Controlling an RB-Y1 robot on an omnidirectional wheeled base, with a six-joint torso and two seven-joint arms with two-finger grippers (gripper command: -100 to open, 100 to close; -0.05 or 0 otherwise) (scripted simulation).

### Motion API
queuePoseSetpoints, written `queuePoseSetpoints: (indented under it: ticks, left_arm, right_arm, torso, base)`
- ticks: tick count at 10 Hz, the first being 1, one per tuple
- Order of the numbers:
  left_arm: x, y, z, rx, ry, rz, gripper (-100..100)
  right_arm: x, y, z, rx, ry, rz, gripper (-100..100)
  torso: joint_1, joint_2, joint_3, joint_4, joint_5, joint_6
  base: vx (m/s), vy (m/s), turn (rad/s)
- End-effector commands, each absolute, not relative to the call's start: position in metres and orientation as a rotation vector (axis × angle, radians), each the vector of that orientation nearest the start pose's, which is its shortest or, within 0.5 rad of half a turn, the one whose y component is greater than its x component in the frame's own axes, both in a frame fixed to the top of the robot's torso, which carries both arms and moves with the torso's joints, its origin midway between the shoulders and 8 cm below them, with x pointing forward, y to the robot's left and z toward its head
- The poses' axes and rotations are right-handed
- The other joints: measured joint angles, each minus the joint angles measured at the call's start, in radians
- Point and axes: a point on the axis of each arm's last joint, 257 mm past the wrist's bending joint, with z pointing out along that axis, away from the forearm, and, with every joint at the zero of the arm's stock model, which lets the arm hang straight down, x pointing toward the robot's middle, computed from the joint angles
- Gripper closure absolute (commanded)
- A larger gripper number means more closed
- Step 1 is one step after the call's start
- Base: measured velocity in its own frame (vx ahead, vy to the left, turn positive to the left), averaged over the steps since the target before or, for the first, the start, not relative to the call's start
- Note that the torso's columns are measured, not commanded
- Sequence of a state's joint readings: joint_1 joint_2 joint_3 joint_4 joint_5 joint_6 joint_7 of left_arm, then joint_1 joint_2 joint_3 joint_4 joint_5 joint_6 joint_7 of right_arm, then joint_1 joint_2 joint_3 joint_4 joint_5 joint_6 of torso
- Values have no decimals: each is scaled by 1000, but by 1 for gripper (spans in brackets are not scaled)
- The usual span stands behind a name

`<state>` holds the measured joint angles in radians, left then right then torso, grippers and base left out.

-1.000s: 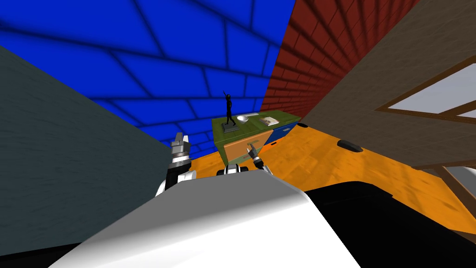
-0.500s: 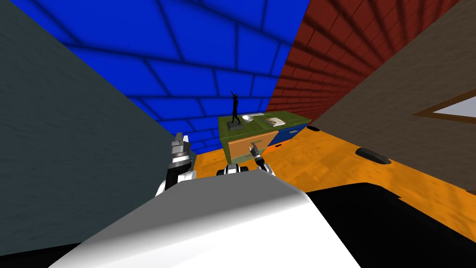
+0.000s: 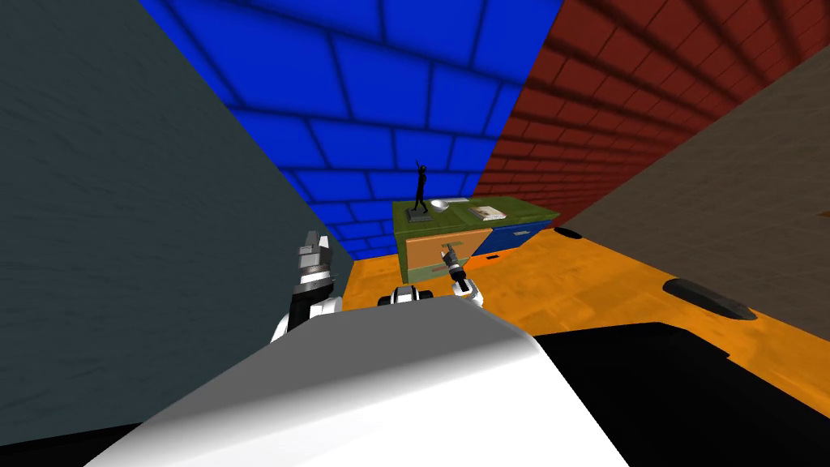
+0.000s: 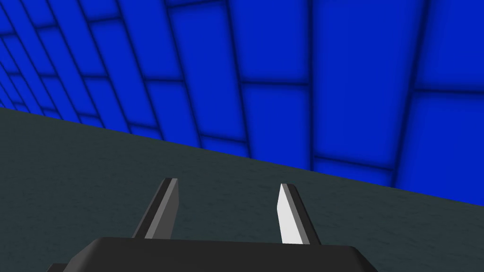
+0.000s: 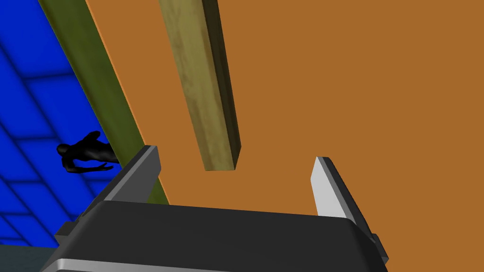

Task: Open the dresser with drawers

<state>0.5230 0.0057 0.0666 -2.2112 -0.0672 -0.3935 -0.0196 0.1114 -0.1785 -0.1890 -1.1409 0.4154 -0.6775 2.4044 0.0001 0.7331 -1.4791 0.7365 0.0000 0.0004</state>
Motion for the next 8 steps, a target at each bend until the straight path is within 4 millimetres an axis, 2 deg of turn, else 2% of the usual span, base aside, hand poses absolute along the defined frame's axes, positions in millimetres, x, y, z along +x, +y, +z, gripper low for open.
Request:
queuePoseSetpoints:
  ticks: [1, 2, 3, 4, 5, 6, 7, 8]
  left_arm:
    - [366, 307, -36, -755, 786, -1115, 0]
    - [366, 307, -36, -755, 786, -1115, 0]
    - [366, 307, -36, -755, 786, -1115, 0]
    - [366, 307, -36, -755, 786, -1115, 0]
    - [366, 307, -36, -755, 786, -1116, 0]
    - [366, 307, -36, -755, 786, -1115, 0]
    - [366, 307, -36, -755, 786, -1115, 0]
    - [366, 308, -36, -755, 786, -1115, 0]
  right_arm:
    - [465, -350, -318, -1034, 1208, -1083, -100]
    - [474, -366, -312, -1008, 1221, -1110, -100]
    - [473, -367, -316, -1011, 1230, -1106, -100]
    - [482, -382, -309, -983, 1241, -1133, -100]
    - [481, -383, -313, -986, 1252, -1129, -100]
    - [488, -399, -309, -958, 1272, -1150, -100]
    - [486, -389, -311, -971, 1261, -1139, -100]
    - [481, -383, -313, -986, 1252, -1129, 100]
  torso:
    - [1, 3, 2, 1, 0, -1]
    - [0, 5, 3, 1, 0, 0]
    - [1, 6, 4, 2, 0, -1]
    - [0, 6, 4, 2, 0, 0]
    - [0, 7, 4, 2, 0, -1]
    - [-1, 5, 3, 2, 0, 0]
    - [-1, 5, 3, 2, 0, -1]
    - [-1, 3, 2, 1, 0, 0]
  base:
    - [-54, 17, 122]
    - [-69, 29, 195]
    - [-68, 25, 121]
    - [-93, 29, 228]
    - [-83, 17, 122]
    - [-91, 15, 203]
    - [-45, 6, 53]
    - [31, -12, -182]
